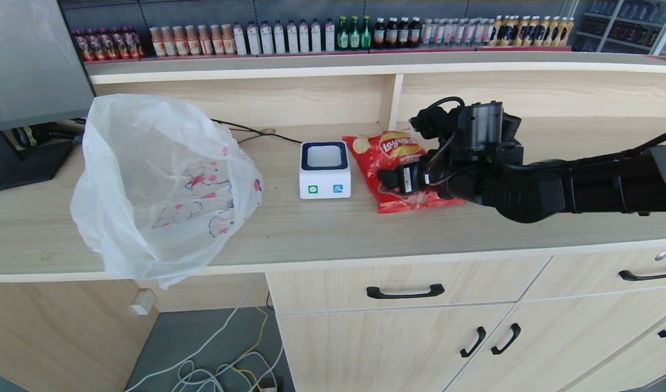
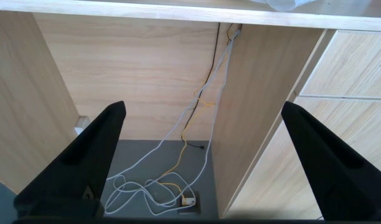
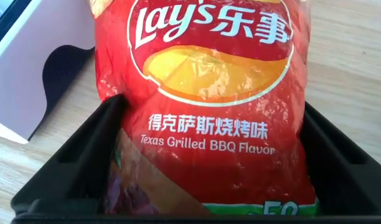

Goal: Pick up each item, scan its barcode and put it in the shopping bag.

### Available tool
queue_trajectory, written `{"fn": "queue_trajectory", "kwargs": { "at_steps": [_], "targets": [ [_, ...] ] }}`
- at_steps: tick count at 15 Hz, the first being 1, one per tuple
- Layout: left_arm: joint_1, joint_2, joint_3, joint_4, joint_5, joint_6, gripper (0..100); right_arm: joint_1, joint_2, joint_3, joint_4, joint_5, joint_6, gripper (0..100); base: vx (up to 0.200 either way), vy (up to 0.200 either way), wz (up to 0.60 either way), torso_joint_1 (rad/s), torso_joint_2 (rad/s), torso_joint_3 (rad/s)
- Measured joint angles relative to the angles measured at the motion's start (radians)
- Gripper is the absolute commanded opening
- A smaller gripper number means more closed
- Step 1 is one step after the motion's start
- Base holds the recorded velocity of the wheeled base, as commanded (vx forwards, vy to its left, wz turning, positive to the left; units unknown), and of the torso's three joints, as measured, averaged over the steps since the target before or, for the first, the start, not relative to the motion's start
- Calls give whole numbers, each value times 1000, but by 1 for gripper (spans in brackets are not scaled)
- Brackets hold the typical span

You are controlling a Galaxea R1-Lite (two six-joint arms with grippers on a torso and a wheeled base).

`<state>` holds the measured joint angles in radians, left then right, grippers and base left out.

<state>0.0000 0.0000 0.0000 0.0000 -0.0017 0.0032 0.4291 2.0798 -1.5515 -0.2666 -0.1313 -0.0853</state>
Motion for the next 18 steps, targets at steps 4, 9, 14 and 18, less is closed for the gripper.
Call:
{"fn": "queue_trajectory", "kwargs": {
  "at_steps": [4,9,14,18],
  "targets": [
    [0,0,0,0,0,0,100,-4,5,-6,-12,3,1,0,0,0,0,0,0,0],
    [0,0,0,0,0,0,100,-19,-8,-4,0,35,8,0,0,0,0,0,0,0],
    [0,0,0,0,0,0,100,-39,-38,-3,4,41,9,0,0,0,0,0,0,0],
    [0,0,0,0,0,0,100,-38,-75,2,7,42,9,0,0,0,0,0,0,0]
  ]
}}
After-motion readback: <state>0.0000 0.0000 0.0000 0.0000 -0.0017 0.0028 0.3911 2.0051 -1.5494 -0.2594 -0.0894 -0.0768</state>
